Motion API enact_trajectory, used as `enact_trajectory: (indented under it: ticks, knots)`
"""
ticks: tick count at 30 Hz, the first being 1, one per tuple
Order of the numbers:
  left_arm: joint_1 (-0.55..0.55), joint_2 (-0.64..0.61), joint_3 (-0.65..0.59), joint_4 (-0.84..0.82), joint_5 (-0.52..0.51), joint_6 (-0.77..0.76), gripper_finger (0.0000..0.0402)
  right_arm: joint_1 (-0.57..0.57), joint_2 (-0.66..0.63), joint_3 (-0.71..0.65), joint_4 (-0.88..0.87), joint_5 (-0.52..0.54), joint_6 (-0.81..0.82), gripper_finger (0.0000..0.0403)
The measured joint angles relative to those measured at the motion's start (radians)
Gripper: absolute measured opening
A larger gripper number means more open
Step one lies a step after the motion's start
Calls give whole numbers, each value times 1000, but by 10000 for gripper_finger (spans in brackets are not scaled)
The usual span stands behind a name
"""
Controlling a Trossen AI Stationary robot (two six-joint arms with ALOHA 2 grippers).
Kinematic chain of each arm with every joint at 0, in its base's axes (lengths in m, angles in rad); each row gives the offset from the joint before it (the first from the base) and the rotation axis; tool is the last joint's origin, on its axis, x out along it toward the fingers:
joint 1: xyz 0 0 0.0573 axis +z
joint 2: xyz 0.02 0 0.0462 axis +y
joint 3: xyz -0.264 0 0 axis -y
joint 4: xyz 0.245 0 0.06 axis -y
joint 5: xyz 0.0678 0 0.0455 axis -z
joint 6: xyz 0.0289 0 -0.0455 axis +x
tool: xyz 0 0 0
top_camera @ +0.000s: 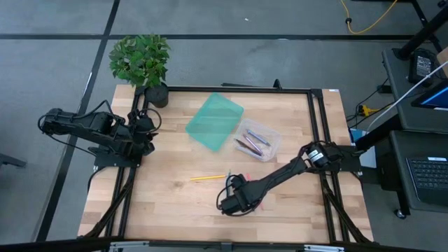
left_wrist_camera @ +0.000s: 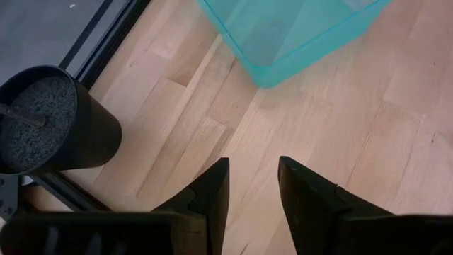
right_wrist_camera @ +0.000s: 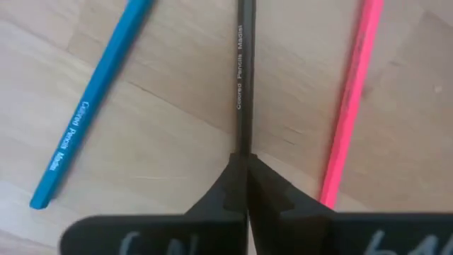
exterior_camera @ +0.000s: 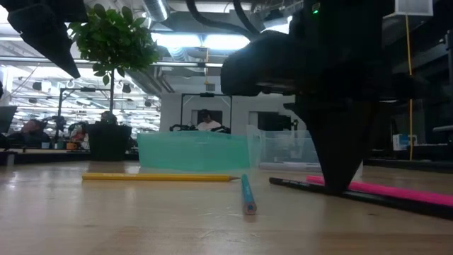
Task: Sort pens & pencils
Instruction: Put the black pencil into the blue bin
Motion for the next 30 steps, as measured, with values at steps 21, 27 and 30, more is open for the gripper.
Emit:
enact_trajectory:
  ticks: [21, 27, 30]
  knots:
    - [0, 0, 0, 0, 0, 0, 115, -26, 3, 53, -17, 34, -77, 1]
    - [0, 0, 0, -1, 0, 0, 115, -27, 0, 53, -18, 35, -77, 1]
    - [0, 0, 0, -1, 0, 0, 115, -30, -1, 57, -21, 35, -79, 1]
